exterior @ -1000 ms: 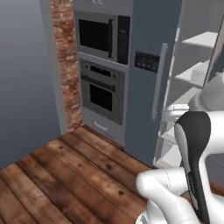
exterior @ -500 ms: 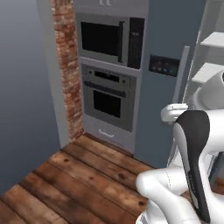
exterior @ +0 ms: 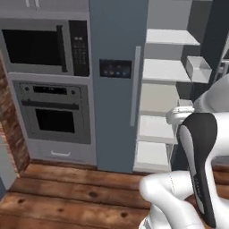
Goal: Place the liquor on the top shelf of the fridge to keep it out of children's reach, and place the onion and pear on lower shelves for easy access.
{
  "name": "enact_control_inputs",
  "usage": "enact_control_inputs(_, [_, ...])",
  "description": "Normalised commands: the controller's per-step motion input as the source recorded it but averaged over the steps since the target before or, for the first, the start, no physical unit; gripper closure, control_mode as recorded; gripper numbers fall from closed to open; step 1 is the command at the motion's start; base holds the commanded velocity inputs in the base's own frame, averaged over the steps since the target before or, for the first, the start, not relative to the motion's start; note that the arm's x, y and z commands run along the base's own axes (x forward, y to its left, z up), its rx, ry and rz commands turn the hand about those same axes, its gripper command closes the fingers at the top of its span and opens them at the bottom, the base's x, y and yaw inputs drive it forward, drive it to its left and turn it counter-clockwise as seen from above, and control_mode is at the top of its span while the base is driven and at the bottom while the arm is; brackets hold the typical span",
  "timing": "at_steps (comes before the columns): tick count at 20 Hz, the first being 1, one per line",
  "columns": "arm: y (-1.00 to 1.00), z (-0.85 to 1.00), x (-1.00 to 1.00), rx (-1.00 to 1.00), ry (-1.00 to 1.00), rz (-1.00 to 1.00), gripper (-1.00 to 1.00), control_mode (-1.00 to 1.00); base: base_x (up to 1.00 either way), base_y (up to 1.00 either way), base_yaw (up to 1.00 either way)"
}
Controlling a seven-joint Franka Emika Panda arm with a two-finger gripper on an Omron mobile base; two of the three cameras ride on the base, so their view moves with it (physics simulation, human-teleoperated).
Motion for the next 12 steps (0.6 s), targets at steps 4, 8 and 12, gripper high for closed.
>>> enact_control_inputs(4, [0.0,0.0,0.0,0.0,0.0,0.0,1.0,1.0,0.29,0.62,-0.4])
enact_control_inputs(8, [0.0,0.0,0.0,0.0,0.0,0.0,1.0,1.0,0.41,0.23,-0.23])
enact_control_inputs(12, [0.0,0.0,0.0,0.0,0.0,0.0,1.0,1.0,0.54,0.0,-0.16])
